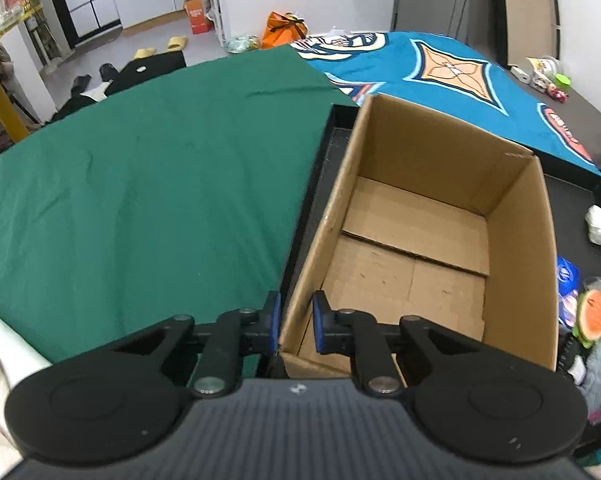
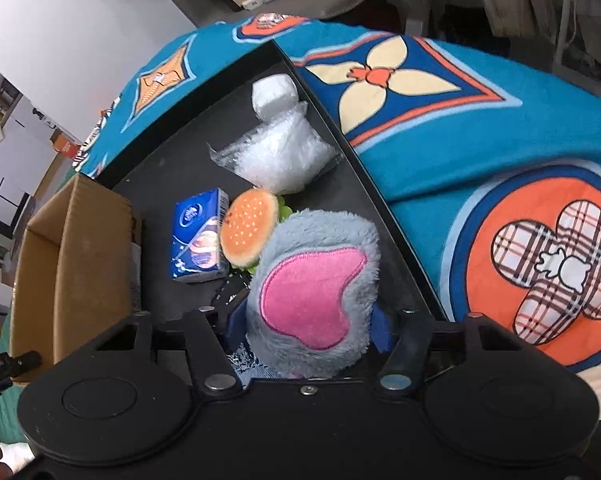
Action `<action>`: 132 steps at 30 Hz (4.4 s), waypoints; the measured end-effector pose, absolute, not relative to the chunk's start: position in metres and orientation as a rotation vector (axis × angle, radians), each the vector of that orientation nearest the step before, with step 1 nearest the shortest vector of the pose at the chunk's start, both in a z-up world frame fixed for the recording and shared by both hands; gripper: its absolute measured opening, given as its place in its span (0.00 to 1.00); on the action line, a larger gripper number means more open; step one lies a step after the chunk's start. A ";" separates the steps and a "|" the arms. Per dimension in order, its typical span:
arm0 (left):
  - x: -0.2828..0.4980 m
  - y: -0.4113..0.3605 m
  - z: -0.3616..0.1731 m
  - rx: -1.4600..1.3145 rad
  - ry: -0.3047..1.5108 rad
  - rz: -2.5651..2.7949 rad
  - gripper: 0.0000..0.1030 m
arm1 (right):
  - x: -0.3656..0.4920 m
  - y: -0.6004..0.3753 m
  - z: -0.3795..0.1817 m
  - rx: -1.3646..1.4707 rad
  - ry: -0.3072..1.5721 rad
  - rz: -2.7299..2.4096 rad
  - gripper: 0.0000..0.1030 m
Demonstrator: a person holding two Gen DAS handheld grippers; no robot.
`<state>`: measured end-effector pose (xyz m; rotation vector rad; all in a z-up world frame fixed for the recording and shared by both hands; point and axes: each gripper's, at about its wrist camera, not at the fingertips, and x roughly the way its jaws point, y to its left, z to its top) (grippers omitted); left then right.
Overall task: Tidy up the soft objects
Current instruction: 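Reach the right gripper to the grey plush with pink heart, then close the right gripper on the grey plush and lift it, then carry the grey plush into the cardboard box and open the right gripper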
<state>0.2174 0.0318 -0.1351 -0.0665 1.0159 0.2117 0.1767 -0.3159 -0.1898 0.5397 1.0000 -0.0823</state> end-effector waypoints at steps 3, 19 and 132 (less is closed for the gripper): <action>0.211 0.032 -0.134 -0.080 1.022 0.192 0.12 | 0.175 -0.314 -0.185 0.532 0.988 -0.073 0.54; 0.188 0.026 -0.123 -0.056 0.993 0.151 0.09 | 0.156 -0.296 -0.152 0.492 0.913 -0.021 0.53; 0.182 0.030 -0.115 -0.060 0.925 0.143 0.75 | 0.153 -0.240 -0.141 0.287 0.984 0.069 0.91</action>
